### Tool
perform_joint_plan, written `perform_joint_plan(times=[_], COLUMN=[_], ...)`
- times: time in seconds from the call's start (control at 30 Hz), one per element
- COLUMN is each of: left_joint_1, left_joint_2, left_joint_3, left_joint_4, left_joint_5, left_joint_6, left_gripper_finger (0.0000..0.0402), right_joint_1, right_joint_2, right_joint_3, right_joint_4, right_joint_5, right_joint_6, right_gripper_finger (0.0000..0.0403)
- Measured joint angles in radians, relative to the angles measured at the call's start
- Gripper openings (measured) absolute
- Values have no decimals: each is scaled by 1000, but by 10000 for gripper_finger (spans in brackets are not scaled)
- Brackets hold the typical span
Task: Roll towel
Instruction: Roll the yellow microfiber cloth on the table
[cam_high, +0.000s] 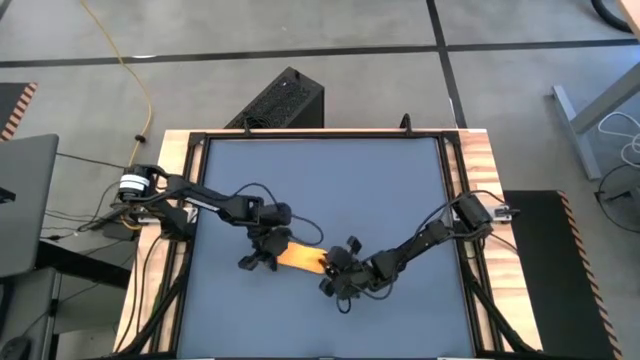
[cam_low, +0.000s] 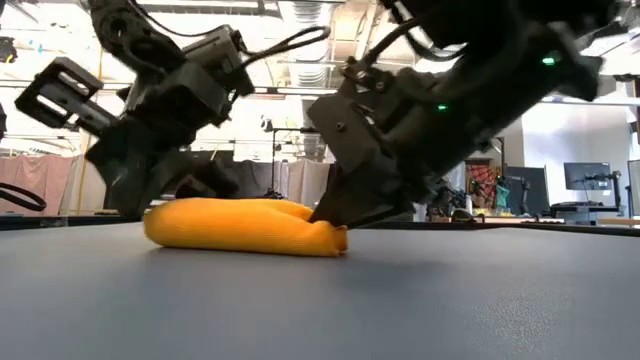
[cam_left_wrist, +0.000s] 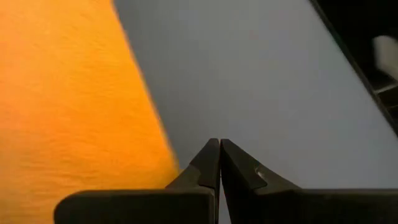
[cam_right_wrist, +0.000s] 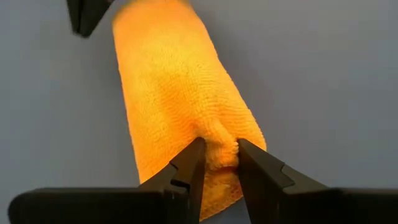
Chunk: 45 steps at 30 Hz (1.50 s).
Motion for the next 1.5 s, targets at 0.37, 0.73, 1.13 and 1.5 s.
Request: perform_joint_plan(times=[0.37,0.73,1.13,1.5], left_joint_1=[0,17,-115,-333], left_joint_2=[-228,-51,-49,-115], left_joint_3=[52,42,41,62], left_joint_4=[-4,-130,-316,-522], left_joint_5=[-374,-515,-216,-321], left_joint_6=[10,-92,-173,-302], left_gripper_finger=[0,0,0,0], right_joint_1=[-109,-158,-237,-304], right_joint_2=[-7,-3,3,131], right_joint_3=[1,0,0,115], right_joint_4=[33,119,242,328], right_joint_5=[-202,-290,-487,-757], right_joint_6=[-204,-408,-709,-947], right_gripper_finger=[118,118,118,118])
